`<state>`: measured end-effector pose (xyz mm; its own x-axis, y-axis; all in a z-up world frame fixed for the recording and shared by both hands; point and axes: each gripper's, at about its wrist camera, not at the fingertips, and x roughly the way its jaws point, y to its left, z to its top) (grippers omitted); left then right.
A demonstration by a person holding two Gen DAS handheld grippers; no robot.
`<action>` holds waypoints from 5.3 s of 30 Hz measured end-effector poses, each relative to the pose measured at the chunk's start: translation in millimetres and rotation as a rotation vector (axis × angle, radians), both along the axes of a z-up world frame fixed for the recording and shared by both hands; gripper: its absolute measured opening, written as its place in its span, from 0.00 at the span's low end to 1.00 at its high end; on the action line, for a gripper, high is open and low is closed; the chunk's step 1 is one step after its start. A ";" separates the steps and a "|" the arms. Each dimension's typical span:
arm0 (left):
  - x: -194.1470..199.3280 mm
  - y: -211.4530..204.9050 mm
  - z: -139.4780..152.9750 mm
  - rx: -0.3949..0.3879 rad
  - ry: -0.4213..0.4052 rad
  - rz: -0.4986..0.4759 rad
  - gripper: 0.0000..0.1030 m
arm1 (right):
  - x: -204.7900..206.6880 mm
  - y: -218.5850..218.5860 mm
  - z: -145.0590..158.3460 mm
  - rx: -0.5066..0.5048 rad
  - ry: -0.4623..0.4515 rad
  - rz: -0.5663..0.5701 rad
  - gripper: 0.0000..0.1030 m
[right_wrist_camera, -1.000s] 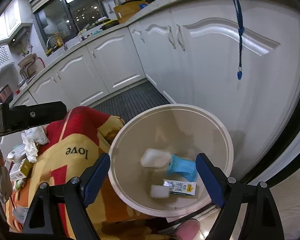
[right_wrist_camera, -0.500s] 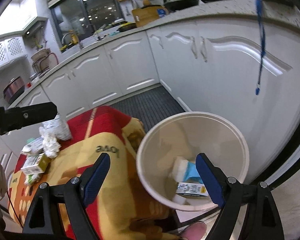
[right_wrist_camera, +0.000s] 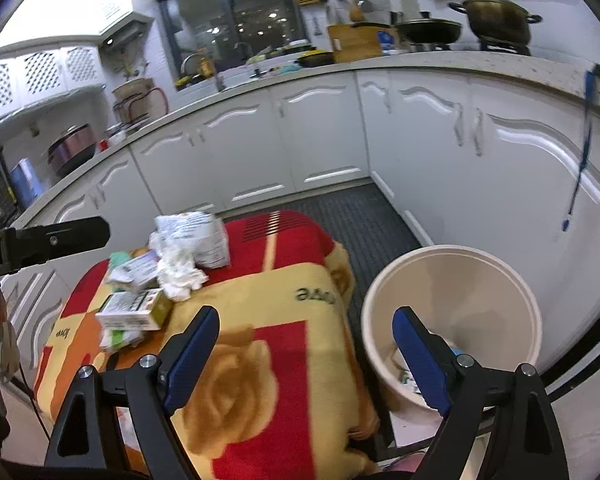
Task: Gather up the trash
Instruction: 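Move both tools back over the table toward the plastic bags, then grasp the green-printed plastic bag with the left tool while the right tool grasps a clear bag, then lift both bags and carry them over the beige bin, then lower both tools into the bin and open them to drop the bags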
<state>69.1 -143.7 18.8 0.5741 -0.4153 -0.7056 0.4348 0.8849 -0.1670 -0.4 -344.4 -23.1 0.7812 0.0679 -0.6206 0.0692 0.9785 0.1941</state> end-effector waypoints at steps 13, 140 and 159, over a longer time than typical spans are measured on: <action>-13.4 111.3 -46.9 -0.023 0.115 0.117 0.70 | 10.3 66.9 -9.2 0.007 0.042 0.168 0.84; 16.6 -130.9 -23.2 -0.022 0.012 -0.257 0.31 | -7.8 -78.8 14.6 -0.120 -0.011 -0.041 0.28; 35.4 -196.7 -60.5 0.014 0.079 -0.258 0.31 | -5.6 -128.1 -0.9 -0.066 0.007 -0.133 0.28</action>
<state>104.5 -340.4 -41.7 0.3934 -0.5308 -0.7506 0.6322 0.7490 -0.1983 -6.0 -472.5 -24.0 0.7760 -0.0773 -0.6260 0.2007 0.9711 0.1288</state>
